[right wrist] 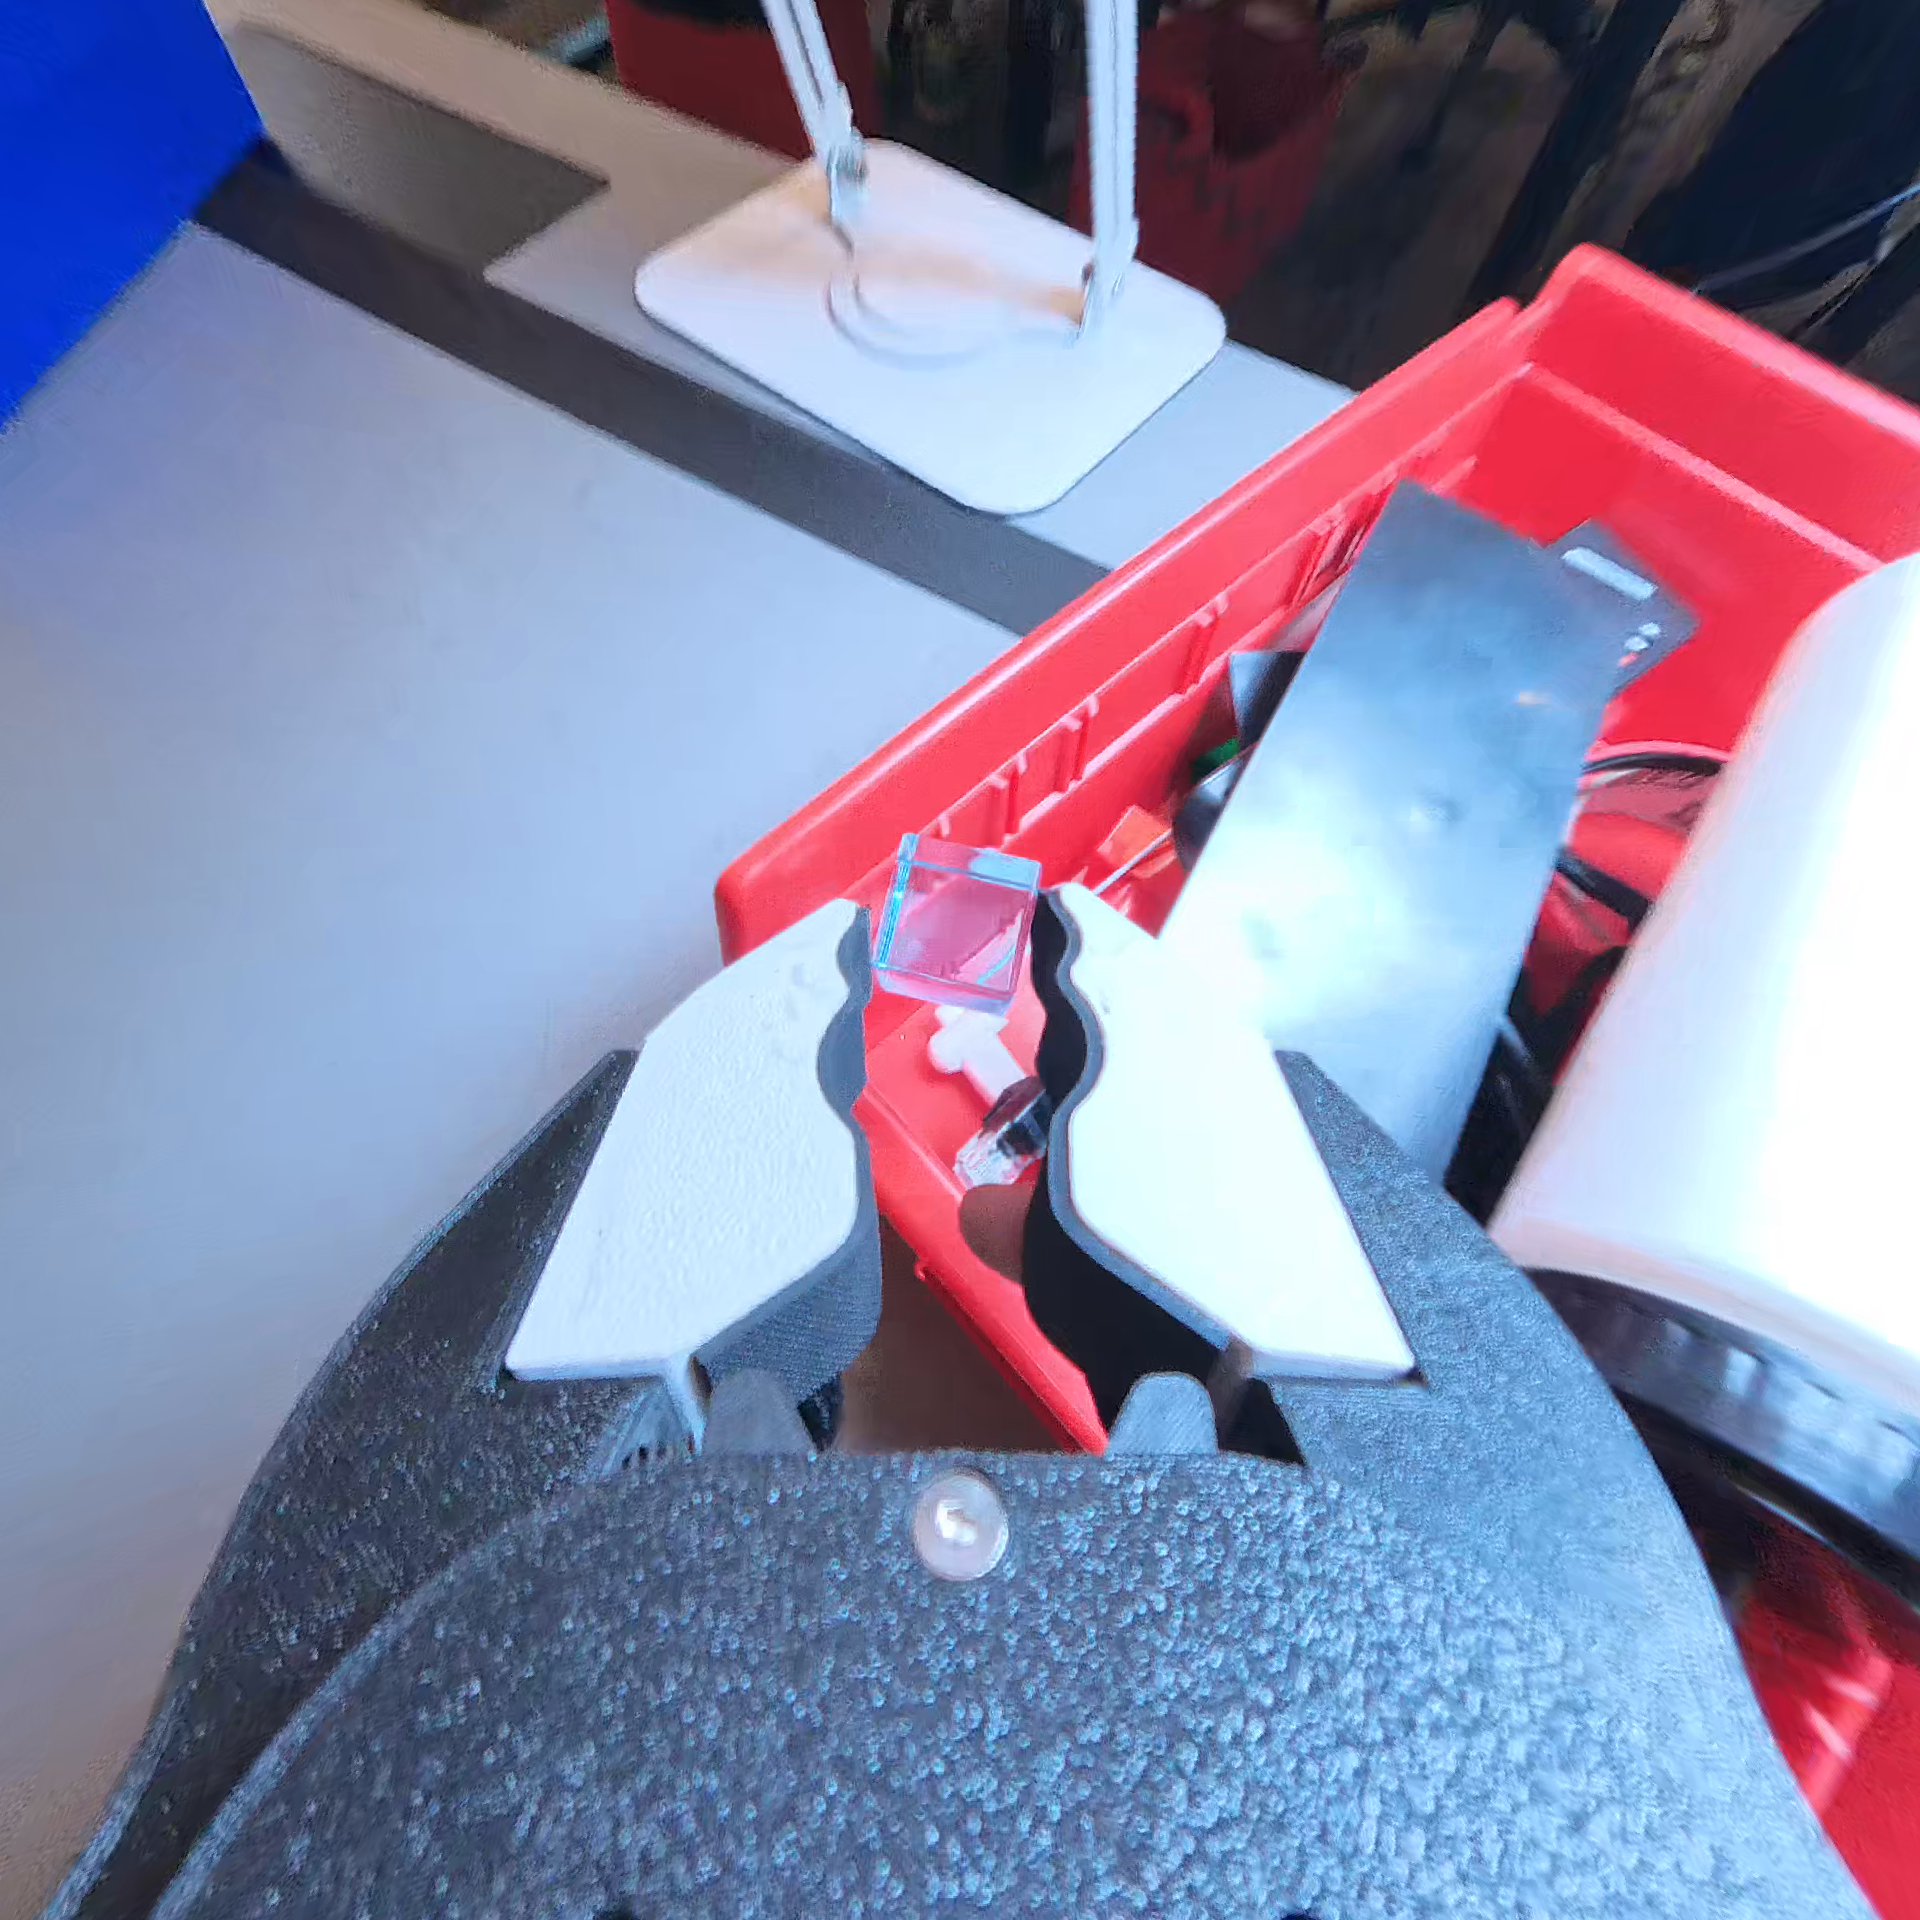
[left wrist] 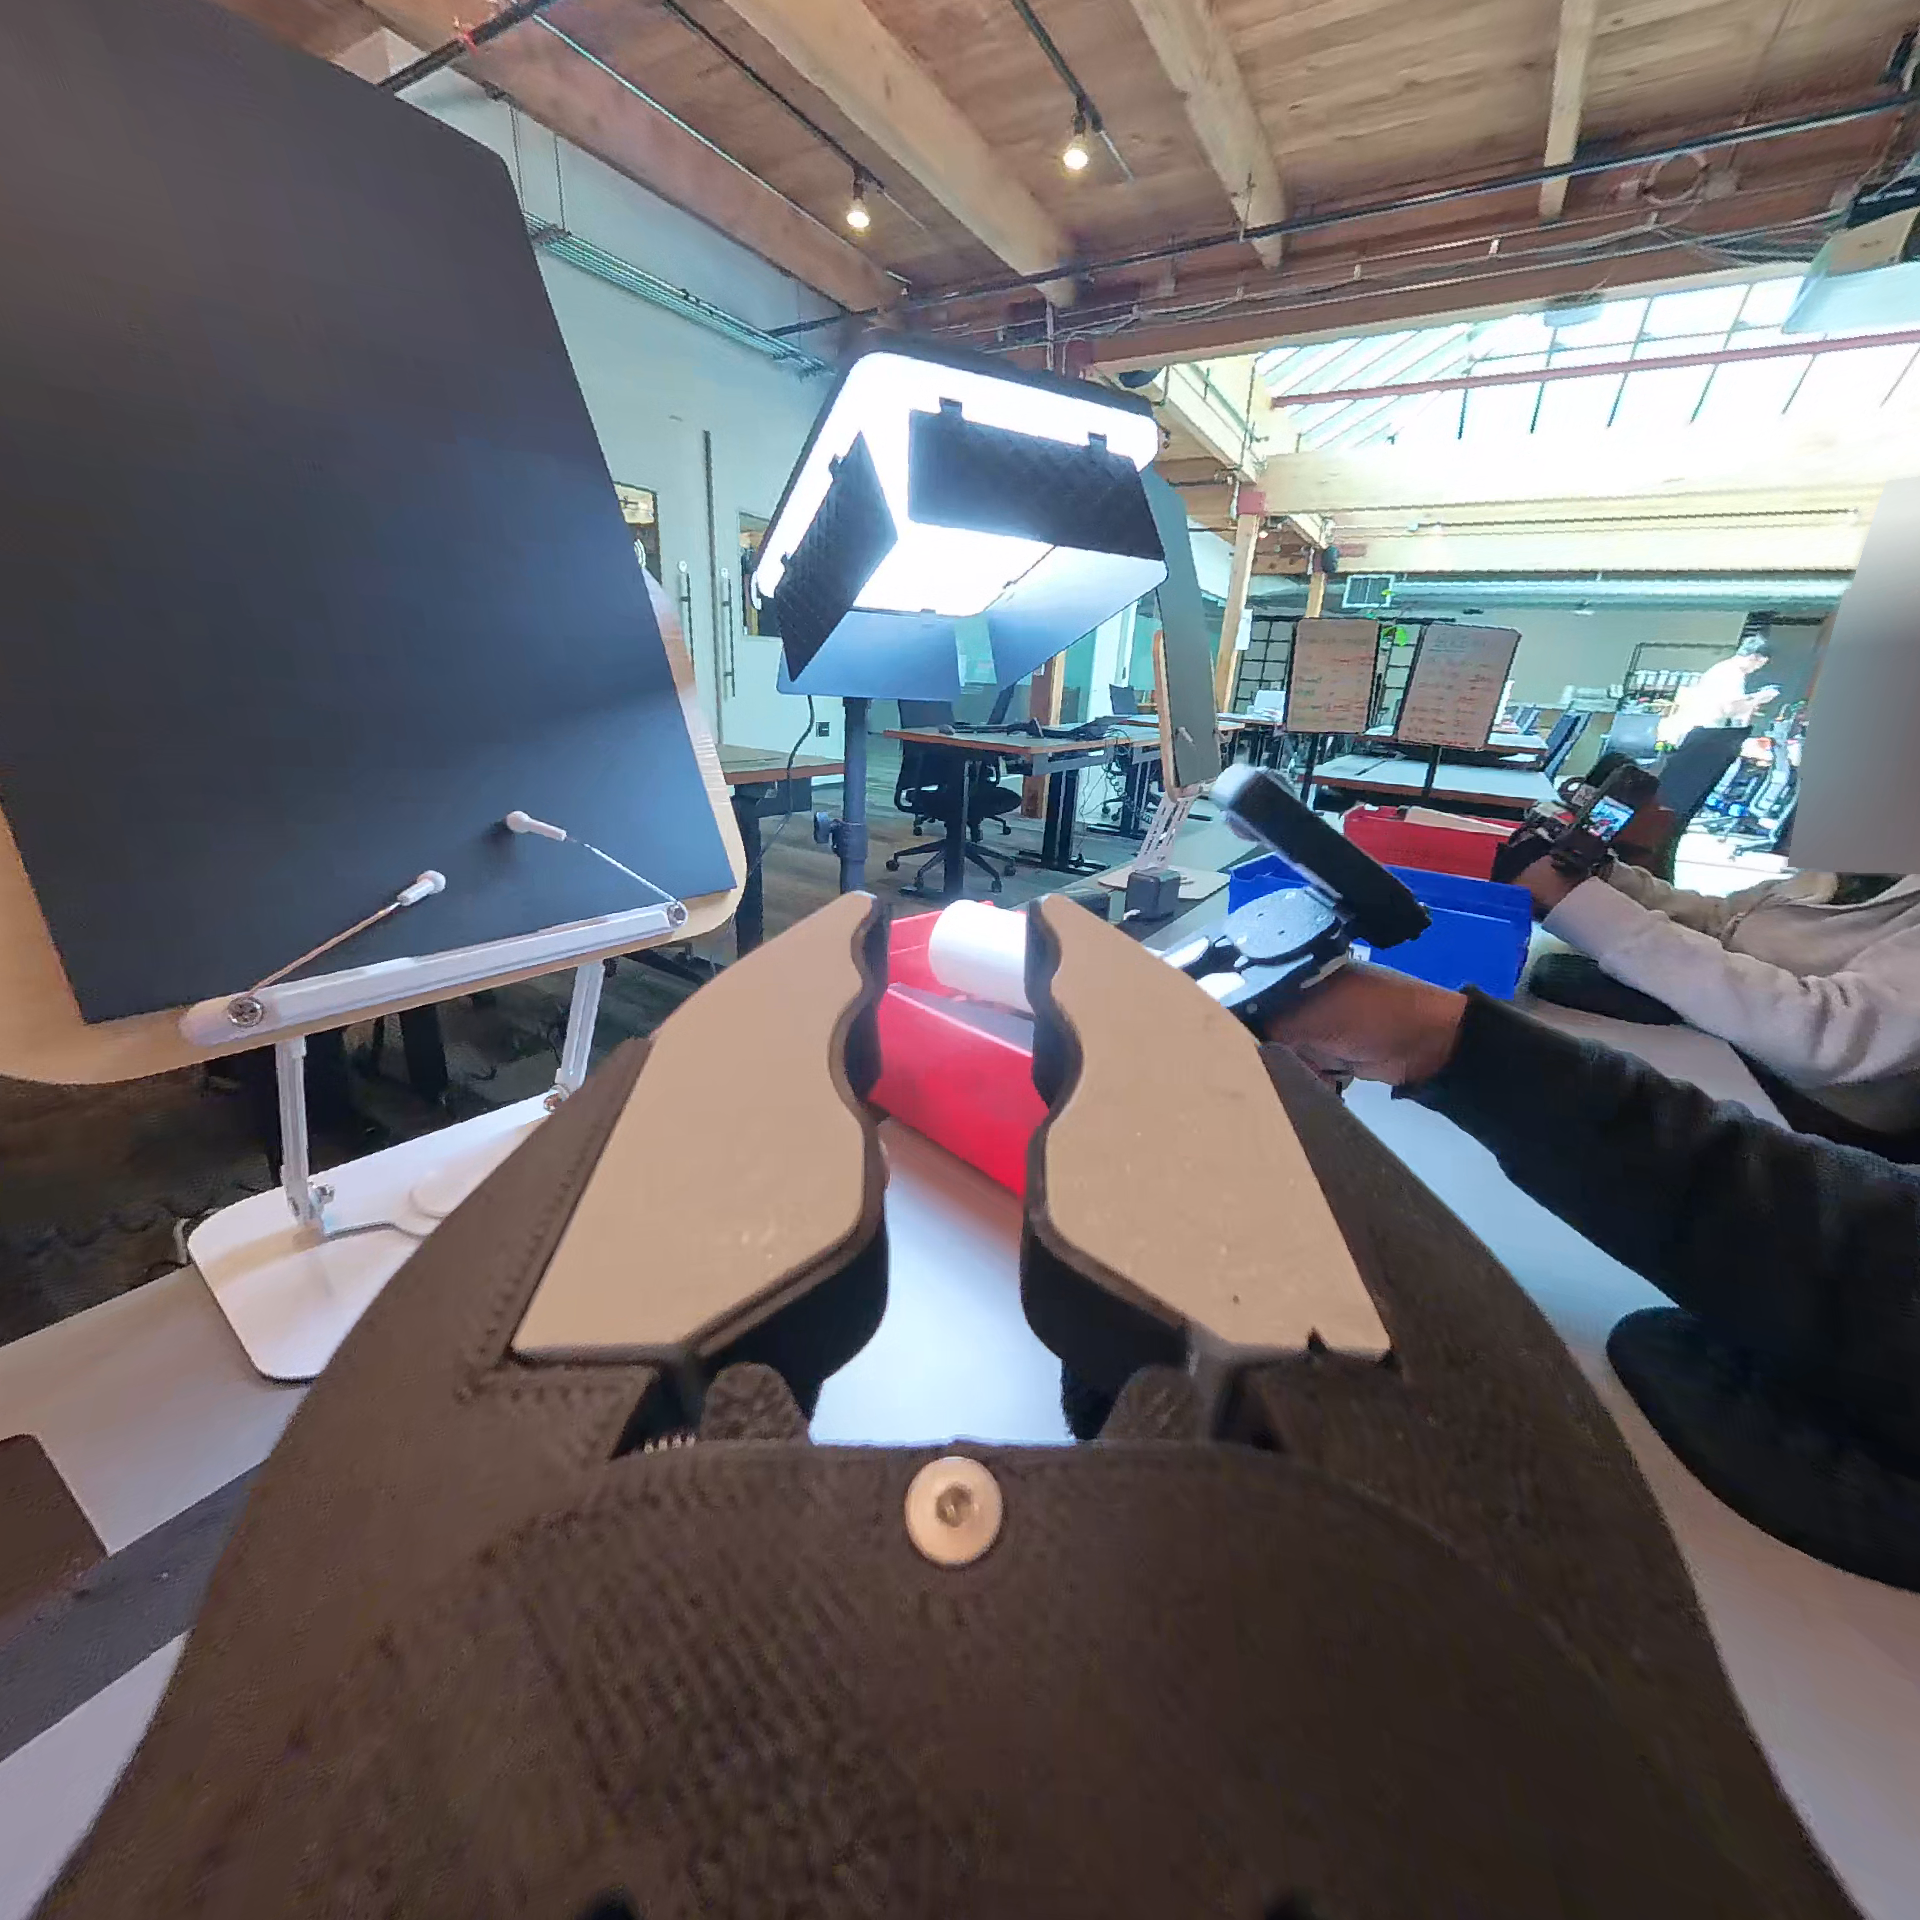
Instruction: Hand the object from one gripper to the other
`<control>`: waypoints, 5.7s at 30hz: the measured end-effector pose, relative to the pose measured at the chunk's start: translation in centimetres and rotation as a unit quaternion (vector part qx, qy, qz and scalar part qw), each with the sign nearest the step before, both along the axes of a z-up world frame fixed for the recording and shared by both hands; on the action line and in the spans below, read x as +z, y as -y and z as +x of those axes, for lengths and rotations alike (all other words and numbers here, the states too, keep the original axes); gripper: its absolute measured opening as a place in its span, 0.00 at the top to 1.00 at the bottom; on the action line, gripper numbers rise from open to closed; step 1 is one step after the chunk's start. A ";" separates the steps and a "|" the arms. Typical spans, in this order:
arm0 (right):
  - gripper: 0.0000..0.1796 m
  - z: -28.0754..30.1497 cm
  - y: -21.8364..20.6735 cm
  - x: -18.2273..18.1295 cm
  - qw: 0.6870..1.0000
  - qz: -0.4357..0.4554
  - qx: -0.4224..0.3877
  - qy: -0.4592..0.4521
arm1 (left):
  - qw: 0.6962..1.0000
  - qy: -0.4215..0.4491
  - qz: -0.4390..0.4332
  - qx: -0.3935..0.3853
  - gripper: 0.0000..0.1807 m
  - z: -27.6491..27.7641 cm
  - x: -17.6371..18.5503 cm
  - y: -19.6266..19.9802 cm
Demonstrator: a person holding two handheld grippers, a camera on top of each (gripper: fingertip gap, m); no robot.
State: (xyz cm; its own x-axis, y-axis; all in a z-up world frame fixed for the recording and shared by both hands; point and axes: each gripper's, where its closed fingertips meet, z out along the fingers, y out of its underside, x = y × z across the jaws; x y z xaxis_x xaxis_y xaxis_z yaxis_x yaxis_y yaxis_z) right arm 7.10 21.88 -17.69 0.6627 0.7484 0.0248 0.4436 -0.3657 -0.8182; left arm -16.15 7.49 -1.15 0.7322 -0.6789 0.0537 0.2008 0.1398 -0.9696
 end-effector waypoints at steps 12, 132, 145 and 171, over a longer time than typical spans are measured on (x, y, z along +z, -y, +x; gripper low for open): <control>0.81 -1.0 -0.2 2.7 0.997 0.061 0.000 -0.045 | 0.999 0.016 -0.020 0.023 0.86 -1.6 -0.5 -1.0; 0.94 -13.6 25.9 0.7 0.862 0.399 0.311 -0.044 | 0.946 -0.125 -0.189 -0.230 0.74 10.2 -16.0 10.9; 0.81 -14.0 26.3 0.9 0.872 -0.159 0.311 -0.343 | 0.916 -0.382 0.113 -0.052 0.74 10.3 -15.5 11.1; 0.94 -13.8 25.3 -0.4 0.851 0.429 0.303 0.023 | 0.937 -0.062 -0.224 -0.259 0.86 11.2 -15.4 11.6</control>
